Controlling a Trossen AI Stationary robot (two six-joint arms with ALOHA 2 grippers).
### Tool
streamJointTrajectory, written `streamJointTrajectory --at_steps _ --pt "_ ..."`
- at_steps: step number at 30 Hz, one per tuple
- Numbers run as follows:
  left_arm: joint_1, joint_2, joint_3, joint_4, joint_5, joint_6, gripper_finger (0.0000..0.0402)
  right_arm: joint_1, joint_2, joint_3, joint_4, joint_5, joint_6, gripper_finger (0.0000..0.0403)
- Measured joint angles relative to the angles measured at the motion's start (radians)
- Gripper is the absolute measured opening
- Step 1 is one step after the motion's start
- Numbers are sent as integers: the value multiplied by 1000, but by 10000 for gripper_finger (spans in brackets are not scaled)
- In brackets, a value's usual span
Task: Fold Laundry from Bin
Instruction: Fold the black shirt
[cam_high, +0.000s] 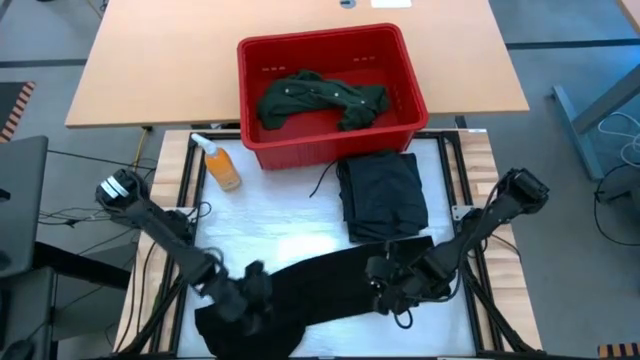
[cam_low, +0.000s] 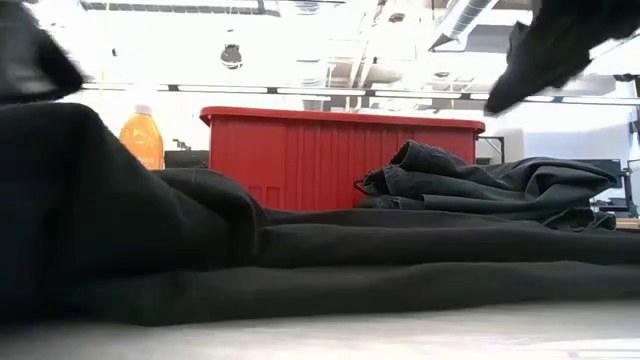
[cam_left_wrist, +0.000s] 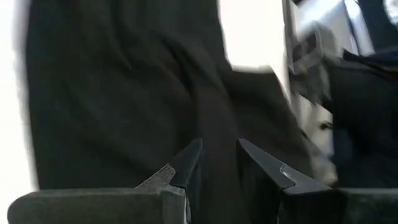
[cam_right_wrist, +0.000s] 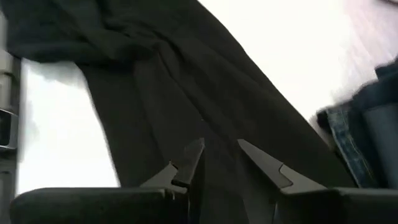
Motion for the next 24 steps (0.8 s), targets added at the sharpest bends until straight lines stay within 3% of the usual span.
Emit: streamJointTrajectory --at_steps 6,12,18,24 --pt "-138 113 0 -11 59 -277 85 -13 0 -154 185 17 1 118" --pt "-154 155 7 -218 153 -501 77 -20 0 -272 281 15 28 118" --pt "-100 150 10 -416 150 -410 51 9 0 -383 306 -91 151 118" --pt "31 151 9 -546 64 -234 31 116 -4 -418 311 -106 271 118"
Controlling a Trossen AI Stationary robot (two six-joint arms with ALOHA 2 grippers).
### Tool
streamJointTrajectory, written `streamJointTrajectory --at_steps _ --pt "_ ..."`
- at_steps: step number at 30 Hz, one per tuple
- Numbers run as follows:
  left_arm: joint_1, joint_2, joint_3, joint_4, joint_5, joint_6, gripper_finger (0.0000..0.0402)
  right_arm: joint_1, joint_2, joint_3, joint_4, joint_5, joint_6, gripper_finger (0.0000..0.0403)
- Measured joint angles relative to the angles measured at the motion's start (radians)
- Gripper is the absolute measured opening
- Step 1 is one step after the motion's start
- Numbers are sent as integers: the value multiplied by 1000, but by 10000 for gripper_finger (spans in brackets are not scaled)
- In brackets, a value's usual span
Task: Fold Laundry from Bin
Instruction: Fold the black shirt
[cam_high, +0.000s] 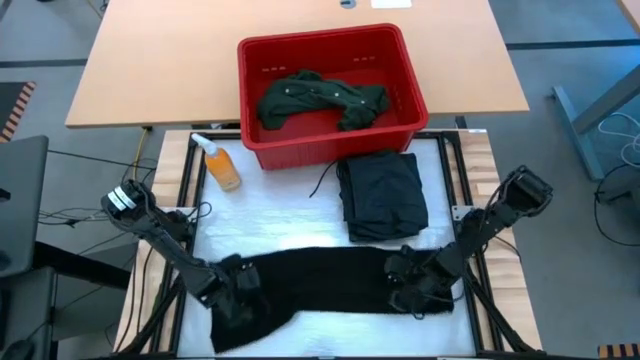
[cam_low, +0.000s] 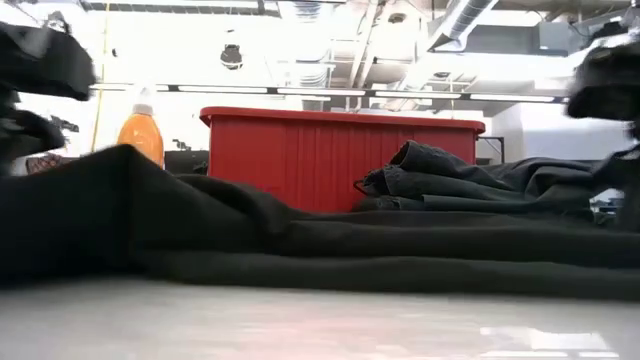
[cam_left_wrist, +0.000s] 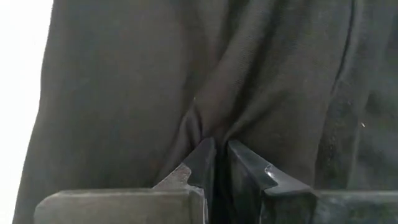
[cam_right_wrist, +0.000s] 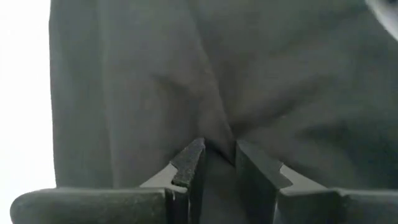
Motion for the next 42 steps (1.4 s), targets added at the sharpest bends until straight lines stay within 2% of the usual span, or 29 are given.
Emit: streamJointTrajectory --at_steps 9,14,18,21,23,27,33,37,39,42 --pt "130 1 -2 -67 -18 302 27 162 -2 1 -50 -73 191 117" --pt "140 -24 -3 -150 -14 328 27 190 -2 41 -212 -88 261 117" --pt "139 -91 -12 -193 -40 283 27 168 2 120 -417 -61 200 117" --pt "139 -157 -13 -202 -49 258 27 130 6 201 -542 -53 78 117" --pt "138 -200 -13 -205 -60 235 27 102 4 264 -564 -45 -13 117" --pt "127 -277 -11 -183 -135 163 27 54 4 356 -527 -30 -147 117" --pt "83 -321 -10 -87 -174 158 27 25 2 411 -264 -18 -348 117" --pt "47 -318 -9 -37 -84 127 27 23 4 411 -132 -16 -422 117" --pt "17 -317 -9 -26 -32 86 27 23 5 411 -118 -13 -426 117" --pt "-49 -325 -9 -25 -17 22 27 23 5 411 -110 -8 -428 117"
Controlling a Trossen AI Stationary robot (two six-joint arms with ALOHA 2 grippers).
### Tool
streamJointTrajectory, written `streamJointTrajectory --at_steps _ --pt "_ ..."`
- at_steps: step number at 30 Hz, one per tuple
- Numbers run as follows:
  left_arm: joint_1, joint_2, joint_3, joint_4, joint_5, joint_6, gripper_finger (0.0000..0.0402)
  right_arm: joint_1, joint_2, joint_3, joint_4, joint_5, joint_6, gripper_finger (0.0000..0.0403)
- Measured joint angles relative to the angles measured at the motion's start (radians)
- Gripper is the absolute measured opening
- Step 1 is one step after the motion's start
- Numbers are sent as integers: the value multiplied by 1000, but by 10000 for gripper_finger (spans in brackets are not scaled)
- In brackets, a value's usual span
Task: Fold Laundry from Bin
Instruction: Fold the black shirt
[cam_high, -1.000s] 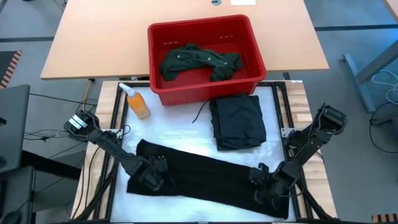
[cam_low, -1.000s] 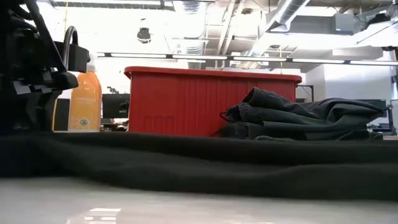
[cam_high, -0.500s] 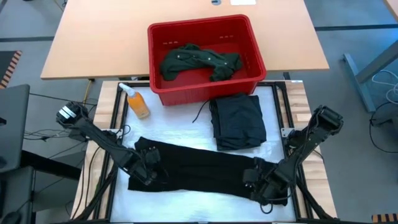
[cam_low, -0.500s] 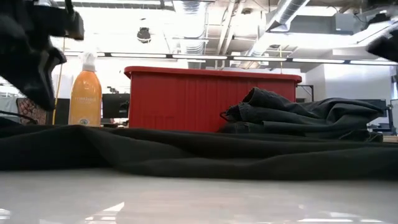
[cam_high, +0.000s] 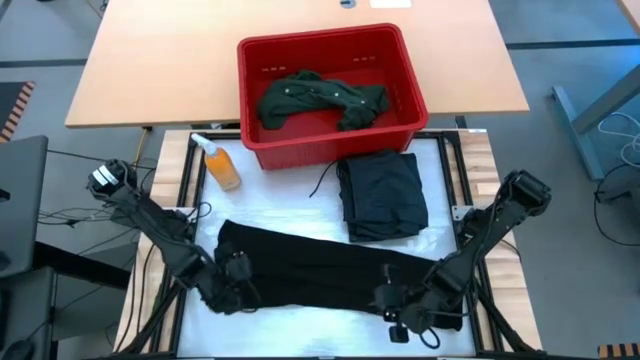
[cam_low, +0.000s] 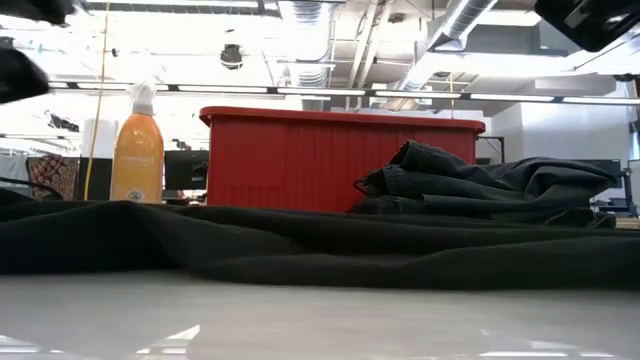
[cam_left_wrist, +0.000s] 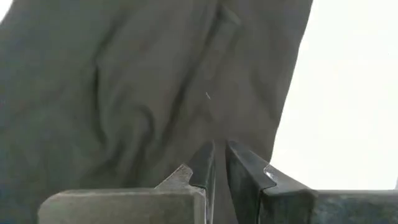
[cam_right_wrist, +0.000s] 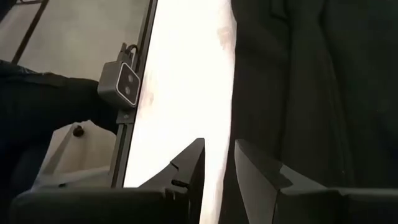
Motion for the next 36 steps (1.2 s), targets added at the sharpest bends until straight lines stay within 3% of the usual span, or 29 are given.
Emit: streamJointTrajectory --at_steps 7,11,18,25,31,36 --pt "-98 -7 2 -182 -74 -133 30 -10 0 -6 17 20 -35 118" --pt "-99 -2 2 -194 -77 -14 54 -28 0 -6 17 26 -34 118" --pt "-94 -2 -1 -194 -164 211 136 -28 0 -6 17 26 -34 118" --pt "-94 67 -5 -252 -90 332 193 -19 0 -6 11 27 -34 118" --pt "-91 142 -5 -267 -138 352 190 10 -1 -6 -47 11 14 118" --pt "-89 147 -5 -281 -135 320 158 55 -18 -6 -302 -167 273 118"
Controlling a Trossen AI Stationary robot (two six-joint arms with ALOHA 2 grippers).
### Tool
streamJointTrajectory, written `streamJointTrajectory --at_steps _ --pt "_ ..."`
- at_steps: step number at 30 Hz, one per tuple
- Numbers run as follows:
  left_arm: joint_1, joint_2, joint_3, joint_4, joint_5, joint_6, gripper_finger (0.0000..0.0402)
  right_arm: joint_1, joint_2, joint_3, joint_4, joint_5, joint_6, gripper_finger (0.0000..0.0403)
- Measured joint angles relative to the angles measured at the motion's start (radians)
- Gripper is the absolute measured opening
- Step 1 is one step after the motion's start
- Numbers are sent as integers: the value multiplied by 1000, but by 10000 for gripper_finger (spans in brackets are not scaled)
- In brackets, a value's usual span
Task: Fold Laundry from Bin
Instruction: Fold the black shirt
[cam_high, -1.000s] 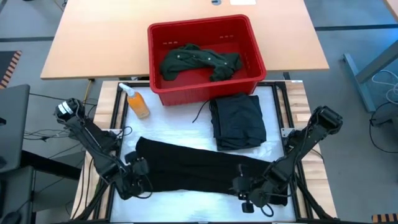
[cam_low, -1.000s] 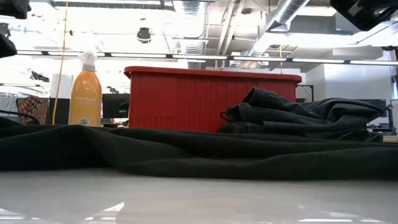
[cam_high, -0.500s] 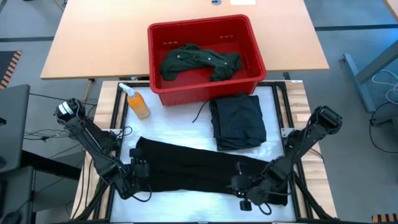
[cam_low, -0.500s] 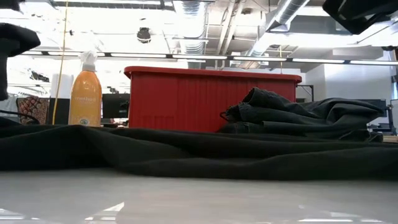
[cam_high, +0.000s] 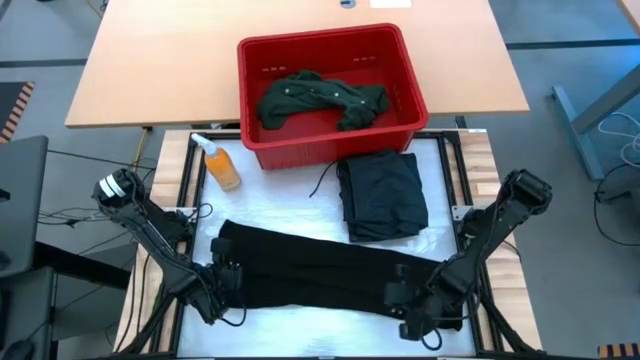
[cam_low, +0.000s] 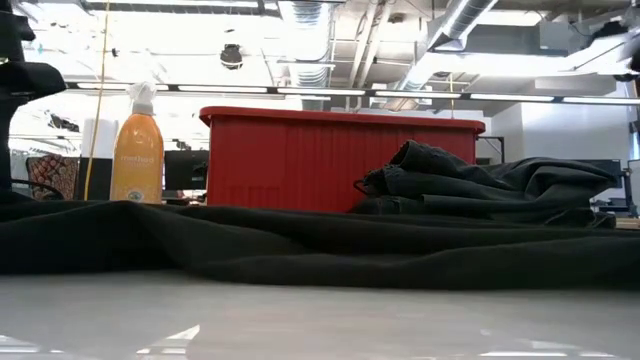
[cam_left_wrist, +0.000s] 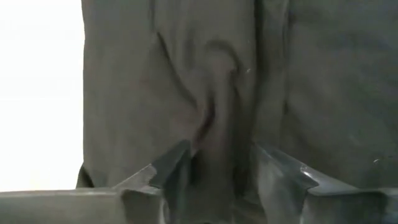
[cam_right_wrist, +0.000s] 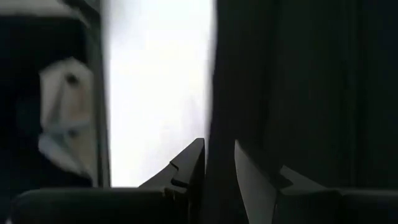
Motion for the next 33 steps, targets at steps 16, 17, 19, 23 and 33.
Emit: streamJointTrajectory --at_steps 16,17,19,23,33 --pt "39 -1 0 -97 53 -61 1 86 -1 -9 -582 -356 532 176" --pt "39 -1 0 -97 54 -61 1 86 -1 -21 -568 -358 524 189" --pt "39 -1 0 -97 61 -61 0 82 -1 -54 -542 -376 508 211" --pt "39 -1 0 -97 74 -64 0 80 -2 -124 -550 -380 519 237" --pt "39 -2 0 -95 92 -68 0 108 -158 -259 -491 -333 746 218"
